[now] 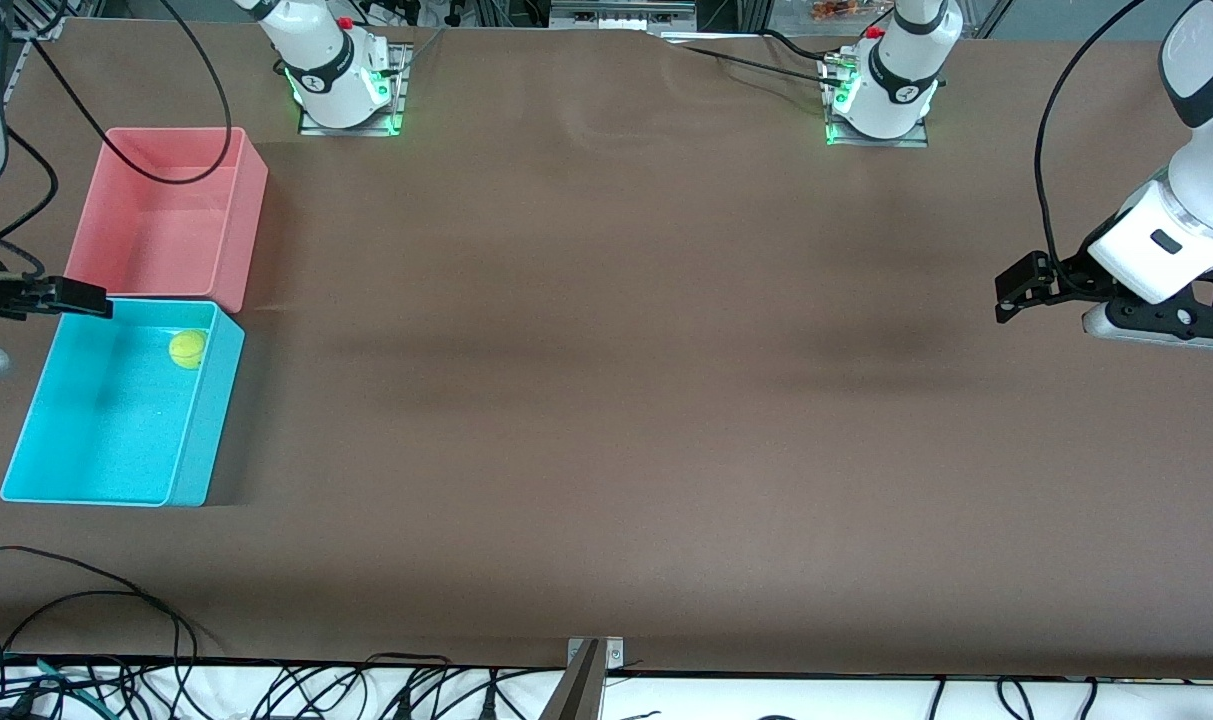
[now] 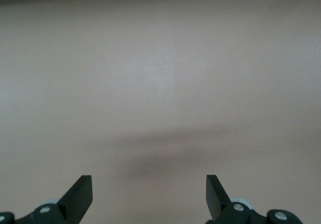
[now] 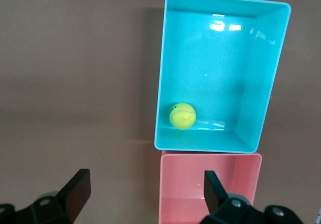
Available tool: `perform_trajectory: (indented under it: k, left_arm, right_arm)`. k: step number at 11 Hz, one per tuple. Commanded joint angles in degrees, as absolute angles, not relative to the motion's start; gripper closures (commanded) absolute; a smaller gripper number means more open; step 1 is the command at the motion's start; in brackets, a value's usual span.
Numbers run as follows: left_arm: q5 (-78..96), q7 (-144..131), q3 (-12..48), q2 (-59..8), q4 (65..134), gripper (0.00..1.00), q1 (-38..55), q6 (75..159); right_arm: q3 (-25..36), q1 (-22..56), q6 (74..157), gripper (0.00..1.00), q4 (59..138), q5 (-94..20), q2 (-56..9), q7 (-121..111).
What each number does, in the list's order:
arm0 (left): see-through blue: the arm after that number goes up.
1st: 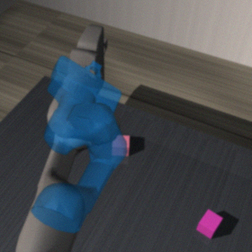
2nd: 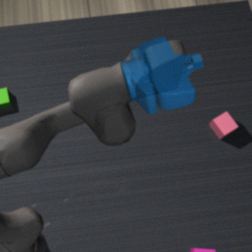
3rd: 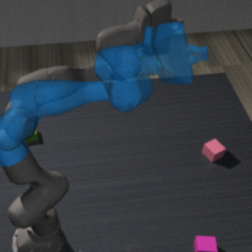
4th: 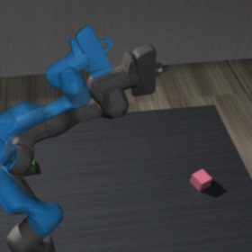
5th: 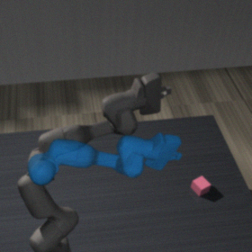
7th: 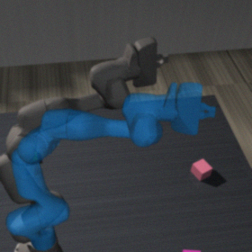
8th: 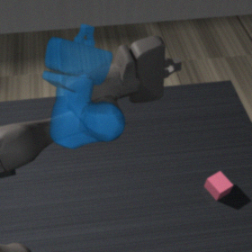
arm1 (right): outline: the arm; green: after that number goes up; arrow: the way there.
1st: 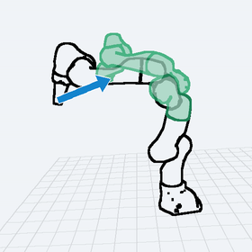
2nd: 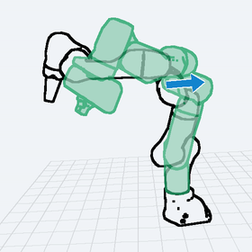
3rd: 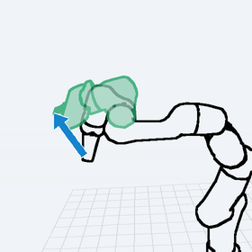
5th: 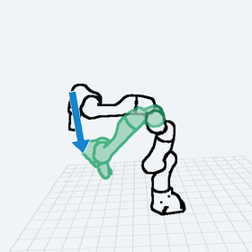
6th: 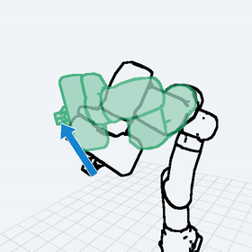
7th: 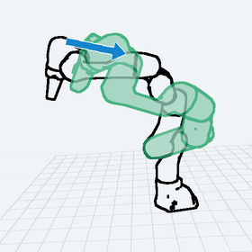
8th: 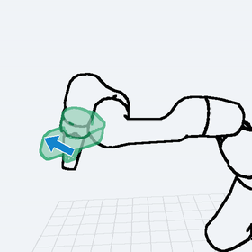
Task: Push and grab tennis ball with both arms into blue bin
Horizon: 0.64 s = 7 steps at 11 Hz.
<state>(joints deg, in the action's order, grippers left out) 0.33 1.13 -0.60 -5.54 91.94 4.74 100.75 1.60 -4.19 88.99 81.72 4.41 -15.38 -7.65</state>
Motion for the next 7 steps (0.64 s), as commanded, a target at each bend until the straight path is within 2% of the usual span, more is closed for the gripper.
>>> perform_trajectory:
  k: [1,4,7]
  left_arm:
    - [-0.97,0.00,-0.70,-5.27,90.10,0.00,4.48,98.44]
    - [-0.97,-0.17,-0.53,-5.45,89.56,0.00,4.22,98.26]
    - [-0.18,-2.99,-0.61,-5.27,89.38,0.00,4.13,97.38]
  right_arm:
    - [1.49,-2.38,98.07,0.00,99.82,1.86,-0.72,2.52]
    - [1.49,-0.18,97.65,0.00,102.74,-0.26,3.33,2.90]
    - [1.67,2.10,98.09,0.00,101.17,-1.41,3.34,2.46]
